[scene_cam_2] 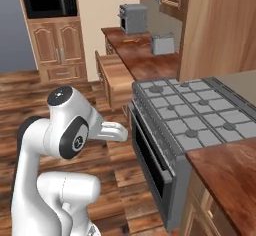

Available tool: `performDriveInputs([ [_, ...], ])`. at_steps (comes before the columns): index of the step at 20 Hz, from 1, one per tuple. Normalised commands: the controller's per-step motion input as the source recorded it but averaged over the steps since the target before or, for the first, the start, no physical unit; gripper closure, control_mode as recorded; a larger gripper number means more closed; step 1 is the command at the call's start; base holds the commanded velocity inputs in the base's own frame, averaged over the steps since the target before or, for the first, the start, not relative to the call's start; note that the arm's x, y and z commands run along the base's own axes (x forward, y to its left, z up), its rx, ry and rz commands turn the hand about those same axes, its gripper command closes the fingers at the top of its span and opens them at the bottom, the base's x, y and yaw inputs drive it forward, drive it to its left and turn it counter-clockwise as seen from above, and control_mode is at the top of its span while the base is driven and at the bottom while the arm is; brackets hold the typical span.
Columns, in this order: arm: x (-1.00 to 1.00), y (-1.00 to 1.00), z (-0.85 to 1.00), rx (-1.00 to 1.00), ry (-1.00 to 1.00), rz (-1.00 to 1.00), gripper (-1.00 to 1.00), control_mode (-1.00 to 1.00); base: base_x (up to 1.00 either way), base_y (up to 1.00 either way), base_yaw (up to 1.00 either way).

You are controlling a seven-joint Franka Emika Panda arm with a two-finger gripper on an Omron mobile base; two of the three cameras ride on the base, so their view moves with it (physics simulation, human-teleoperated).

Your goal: Organize the utensils by type. Pick up the wooden spoons from the counter and place them in the open cabinet. Then pick up the metallic utensils from the counter and place them in the open drawer.

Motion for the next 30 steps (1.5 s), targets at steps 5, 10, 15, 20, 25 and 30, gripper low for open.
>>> performDriveInputs([
  [5,0.00,0.00,0.00,0.00,0.00,0.00,-1.00,1.00,0.08,0.54,0.00],
  [10,0.00,0.00,0.00,0.00,0.00,0.00,-1.00,1.00,0.36,0.65,0.00],
  [15,0.00,0.00,0.00,0.00,0.00,0.00,-1.00,1.00,0.49,0.69,0.00],
  [20,0.00,0.00,0.00,0.00,0.00,0.00,-1.00,1.00,0.56,0.67,0.00],
  [25,0.00,0.00,0.00,0.00,0.00,0.00,-1.00,1.00,0.64,0.71,-0.06],
  [30,0.00,0.00,0.00,0.00,0.00,0.00,-1.00,1.00,0.62,0.63,-0.19],
])
